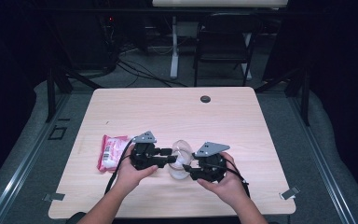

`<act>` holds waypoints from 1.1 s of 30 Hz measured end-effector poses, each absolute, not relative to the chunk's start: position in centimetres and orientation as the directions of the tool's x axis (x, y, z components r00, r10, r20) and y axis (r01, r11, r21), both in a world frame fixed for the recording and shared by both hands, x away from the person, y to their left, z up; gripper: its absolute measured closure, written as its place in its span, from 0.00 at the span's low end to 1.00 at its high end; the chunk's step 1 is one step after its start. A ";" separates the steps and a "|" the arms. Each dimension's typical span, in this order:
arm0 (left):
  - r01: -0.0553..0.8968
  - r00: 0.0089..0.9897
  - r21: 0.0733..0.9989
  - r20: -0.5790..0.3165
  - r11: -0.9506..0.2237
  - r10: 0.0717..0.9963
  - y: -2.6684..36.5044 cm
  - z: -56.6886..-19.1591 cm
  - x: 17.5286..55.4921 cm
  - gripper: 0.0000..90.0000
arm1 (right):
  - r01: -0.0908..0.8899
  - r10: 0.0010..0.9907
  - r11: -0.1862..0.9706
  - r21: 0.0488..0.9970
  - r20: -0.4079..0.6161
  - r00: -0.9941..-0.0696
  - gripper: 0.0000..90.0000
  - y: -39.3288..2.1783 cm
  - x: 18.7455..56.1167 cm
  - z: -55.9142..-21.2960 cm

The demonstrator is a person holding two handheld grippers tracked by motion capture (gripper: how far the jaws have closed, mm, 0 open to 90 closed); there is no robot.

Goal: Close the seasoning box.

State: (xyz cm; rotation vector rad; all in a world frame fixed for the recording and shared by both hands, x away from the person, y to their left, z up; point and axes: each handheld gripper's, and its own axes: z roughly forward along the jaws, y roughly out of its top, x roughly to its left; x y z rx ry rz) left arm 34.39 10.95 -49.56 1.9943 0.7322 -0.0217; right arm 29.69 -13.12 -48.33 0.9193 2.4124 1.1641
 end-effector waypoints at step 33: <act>0.510 0.796 0.761 -0.240 -0.401 0.556 11.0 -51.1 35.1 0.69 | 0.434 0.678 0.435 0.789 0.030 -0.735 0.53 -13.5 29.8 -48.4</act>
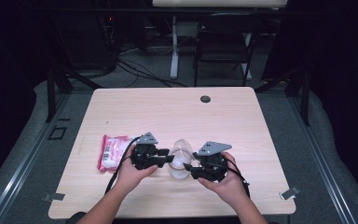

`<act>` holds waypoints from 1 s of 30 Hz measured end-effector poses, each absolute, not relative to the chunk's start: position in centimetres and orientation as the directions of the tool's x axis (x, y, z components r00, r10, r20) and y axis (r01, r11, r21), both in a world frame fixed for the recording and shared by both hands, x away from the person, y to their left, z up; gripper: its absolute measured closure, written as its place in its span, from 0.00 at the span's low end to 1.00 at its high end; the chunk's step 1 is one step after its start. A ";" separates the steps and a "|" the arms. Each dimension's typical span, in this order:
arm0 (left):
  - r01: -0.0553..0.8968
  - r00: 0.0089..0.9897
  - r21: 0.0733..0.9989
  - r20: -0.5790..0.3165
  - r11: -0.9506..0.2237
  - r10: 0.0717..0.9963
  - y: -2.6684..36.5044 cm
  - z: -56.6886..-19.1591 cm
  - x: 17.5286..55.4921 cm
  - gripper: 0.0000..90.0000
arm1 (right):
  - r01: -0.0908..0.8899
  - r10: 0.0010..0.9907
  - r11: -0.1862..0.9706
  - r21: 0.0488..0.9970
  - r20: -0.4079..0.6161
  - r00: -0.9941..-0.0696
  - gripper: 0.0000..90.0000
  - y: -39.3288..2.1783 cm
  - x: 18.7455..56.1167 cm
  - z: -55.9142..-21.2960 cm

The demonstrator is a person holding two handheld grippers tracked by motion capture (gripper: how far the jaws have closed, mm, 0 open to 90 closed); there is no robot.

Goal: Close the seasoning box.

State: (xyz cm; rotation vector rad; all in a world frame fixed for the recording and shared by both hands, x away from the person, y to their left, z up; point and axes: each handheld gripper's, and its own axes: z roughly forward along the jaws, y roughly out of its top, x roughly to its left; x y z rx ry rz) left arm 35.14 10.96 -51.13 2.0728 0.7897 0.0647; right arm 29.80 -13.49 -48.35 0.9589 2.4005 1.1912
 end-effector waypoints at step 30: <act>0.506 0.798 0.770 -0.246 -0.389 0.551 11.0 -51.3 35.1 0.69 | 0.526 0.738 0.371 0.765 0.101 -0.667 0.54 -15.7 31.1 -49.0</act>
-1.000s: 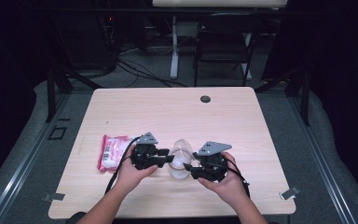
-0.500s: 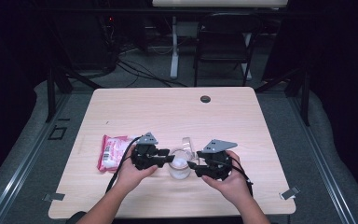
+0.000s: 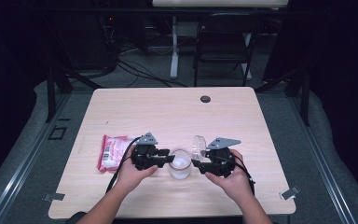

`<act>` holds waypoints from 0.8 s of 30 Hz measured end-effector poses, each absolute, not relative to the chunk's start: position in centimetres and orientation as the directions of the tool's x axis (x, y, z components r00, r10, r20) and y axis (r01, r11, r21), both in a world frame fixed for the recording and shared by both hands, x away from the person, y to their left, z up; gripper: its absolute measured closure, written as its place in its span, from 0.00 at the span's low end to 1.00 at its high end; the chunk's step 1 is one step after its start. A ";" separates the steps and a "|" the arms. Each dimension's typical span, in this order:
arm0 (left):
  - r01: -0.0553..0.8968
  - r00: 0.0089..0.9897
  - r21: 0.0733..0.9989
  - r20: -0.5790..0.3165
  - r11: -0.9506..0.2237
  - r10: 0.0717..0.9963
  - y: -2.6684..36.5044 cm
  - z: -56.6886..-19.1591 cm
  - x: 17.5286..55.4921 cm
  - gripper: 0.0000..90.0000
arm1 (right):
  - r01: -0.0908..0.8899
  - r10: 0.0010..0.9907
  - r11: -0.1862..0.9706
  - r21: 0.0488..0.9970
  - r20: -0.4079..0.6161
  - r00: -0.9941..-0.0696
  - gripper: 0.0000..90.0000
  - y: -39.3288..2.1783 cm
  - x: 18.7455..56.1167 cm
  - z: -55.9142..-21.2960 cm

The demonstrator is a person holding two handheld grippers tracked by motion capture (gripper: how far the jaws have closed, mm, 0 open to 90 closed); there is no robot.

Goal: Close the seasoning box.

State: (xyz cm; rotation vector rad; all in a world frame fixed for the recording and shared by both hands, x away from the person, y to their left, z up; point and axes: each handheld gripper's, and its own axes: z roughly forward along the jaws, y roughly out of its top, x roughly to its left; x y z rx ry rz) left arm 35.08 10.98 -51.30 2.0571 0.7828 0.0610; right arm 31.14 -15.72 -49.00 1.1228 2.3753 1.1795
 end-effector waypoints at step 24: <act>0.499 0.766 0.799 -0.226 -0.335 0.602 13.7 -50.7 34.4 0.62 | 0.596 0.756 0.275 0.755 0.213 -0.619 0.87 -16.9 33.6 -49.5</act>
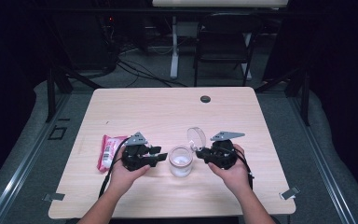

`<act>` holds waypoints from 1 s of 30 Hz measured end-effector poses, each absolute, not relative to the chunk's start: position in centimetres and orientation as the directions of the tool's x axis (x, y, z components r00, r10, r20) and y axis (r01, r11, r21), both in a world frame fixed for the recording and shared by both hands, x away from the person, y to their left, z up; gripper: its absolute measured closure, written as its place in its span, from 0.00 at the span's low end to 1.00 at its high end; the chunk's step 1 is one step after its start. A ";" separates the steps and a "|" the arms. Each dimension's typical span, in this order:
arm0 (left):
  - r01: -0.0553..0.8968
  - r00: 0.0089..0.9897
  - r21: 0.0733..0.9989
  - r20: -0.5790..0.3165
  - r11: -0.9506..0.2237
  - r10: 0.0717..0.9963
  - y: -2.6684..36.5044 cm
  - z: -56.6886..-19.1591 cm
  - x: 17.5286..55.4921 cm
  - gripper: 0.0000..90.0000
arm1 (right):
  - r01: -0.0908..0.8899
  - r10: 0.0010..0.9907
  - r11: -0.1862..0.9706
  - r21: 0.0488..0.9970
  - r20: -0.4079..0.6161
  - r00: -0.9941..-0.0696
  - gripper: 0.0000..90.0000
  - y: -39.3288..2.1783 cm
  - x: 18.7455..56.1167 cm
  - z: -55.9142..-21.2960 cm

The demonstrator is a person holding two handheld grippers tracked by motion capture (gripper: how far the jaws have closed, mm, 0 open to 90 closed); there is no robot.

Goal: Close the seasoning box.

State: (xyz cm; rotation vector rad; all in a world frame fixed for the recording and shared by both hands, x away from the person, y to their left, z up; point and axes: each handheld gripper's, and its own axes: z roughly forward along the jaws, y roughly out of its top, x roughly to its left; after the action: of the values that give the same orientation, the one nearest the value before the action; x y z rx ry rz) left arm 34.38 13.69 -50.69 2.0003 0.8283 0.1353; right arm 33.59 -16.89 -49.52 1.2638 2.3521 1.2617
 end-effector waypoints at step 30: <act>0.497 0.719 0.823 -0.214 -0.274 0.661 17.9 -49.8 34.5 0.60 | 0.585 0.749 0.175 0.792 0.279 -0.601 0.66 -17.9 35.4 -48.8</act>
State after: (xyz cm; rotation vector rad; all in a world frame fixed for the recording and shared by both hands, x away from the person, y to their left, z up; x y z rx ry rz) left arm 34.48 17.94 -49.78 1.9367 0.8904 0.2091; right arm 35.45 -17.89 -48.82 1.3051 2.2673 1.3990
